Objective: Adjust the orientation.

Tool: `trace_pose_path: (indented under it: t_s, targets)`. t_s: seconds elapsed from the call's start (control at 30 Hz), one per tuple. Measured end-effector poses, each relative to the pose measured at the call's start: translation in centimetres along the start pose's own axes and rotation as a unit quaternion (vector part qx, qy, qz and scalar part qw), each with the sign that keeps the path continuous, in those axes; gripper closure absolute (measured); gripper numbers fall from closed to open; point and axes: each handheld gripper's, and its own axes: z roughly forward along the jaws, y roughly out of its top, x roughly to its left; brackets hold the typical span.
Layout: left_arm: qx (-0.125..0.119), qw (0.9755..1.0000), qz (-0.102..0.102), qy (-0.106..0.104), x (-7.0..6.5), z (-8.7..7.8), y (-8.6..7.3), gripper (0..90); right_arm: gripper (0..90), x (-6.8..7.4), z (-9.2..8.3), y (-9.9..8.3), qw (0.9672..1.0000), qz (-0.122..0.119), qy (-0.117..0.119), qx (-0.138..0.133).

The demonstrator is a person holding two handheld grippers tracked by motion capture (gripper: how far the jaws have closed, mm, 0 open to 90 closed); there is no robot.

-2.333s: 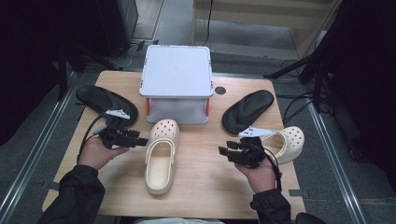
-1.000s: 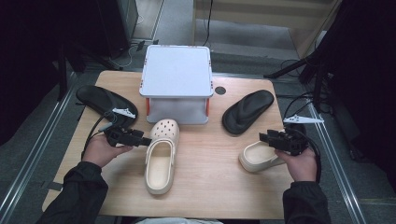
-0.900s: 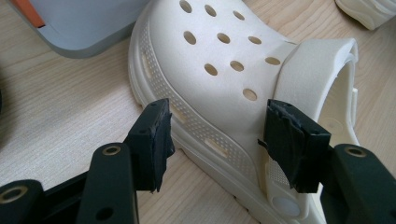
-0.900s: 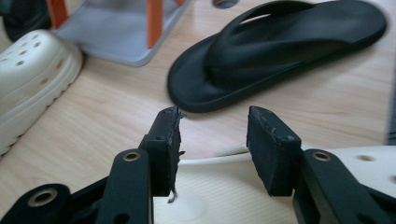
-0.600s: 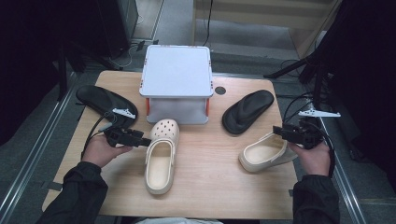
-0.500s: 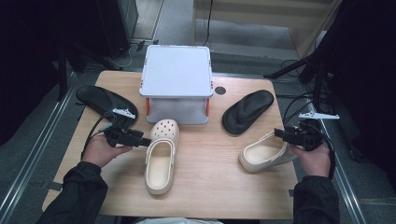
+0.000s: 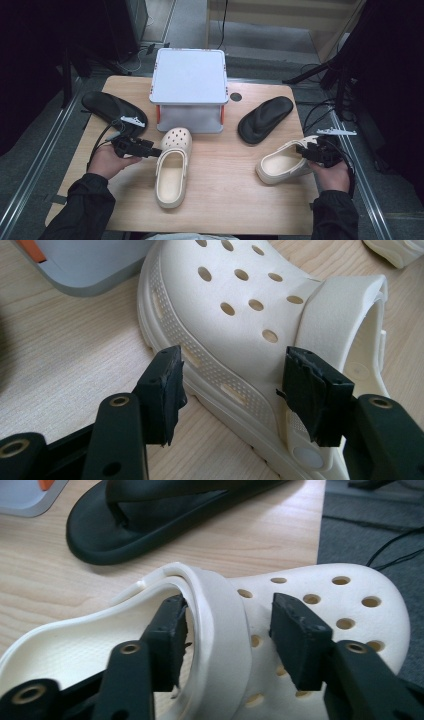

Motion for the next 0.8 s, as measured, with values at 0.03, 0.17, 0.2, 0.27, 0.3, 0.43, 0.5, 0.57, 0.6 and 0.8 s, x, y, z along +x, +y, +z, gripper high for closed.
trace_pose_path:
  t_s: [0.03, 0.17, 0.2, 0.27, 0.3, 0.43, 0.5, 0.57, 0.6, 0.8]
  targets:
    - [-0.002, 1.0, -0.002, 0.0, 0.0, 0.0, 0.0, 42.1, 53.2, 0.0, 0.0, -0.1, 1.0, 0.001, -0.004, -0.003]
    - [-0.002, 1.0, -0.003, -0.001, 0.0, 0.0, 0.0, 42.1, 56.4, 0.1, 0.2, -0.2, 0.9999, -0.005, -0.01, -0.004]
    - [-0.001, 1.0, -0.002, 0.0, 0.0, 0.0, 0.0, 42.1, 57.4, 0.1, 0.2, -0.1, 0.9999, -0.007, -0.011, -0.004]
    - [-0.001, 1.0, -0.003, -0.001, 0.0, 0.0, 0.0, 42.2, 64.7, 0.3, 0.0, 0.0, 0.9999, -0.01, -0.013, 0.0]
    - [0.0, 1.0, -0.002, 0.0, 0.0, 0.0, 0.0, 42.1, 67.3, 0.4, 0.0, 0.1, 0.9998, -0.014, -0.016, 0.002]
    - [0.001, 1.0, -0.002, -0.001, 0.1, 0.1, 0.0, 42.1, 70.2, 0.3, -0.3, 0.4, 0.9997, -0.013, -0.021, 0.003]
    - [0.001, 1.0, -0.002, 0.0, 0.1, 0.1, 0.0, 42.1, 71.2, 0.3, -0.3, 0.4, 0.9997, -0.012, -0.02, 0.004]
    - [0.0, 1.0, -0.003, 0.001, 0.1, 0.1, 0.0, 42.1, 75.3, 0.4, -0.8, 0.6, 0.999, -0.024, -0.036, 0.004]
    - [0.0, 1.0, -0.004, 0.0, 0.1, 0.1, 0.0, 42.1, 75.3, 0.4, -0.8, 0.6, 0.999, -0.024, -0.036, 0.004]
    - [0.001, 1.0, -0.003, 0.001, 0.2, 0.1, 0.0, 42.1, 78.8, 1.4, -2.8, 1.9, 0.9996, -0.022, -0.01, -0.015]
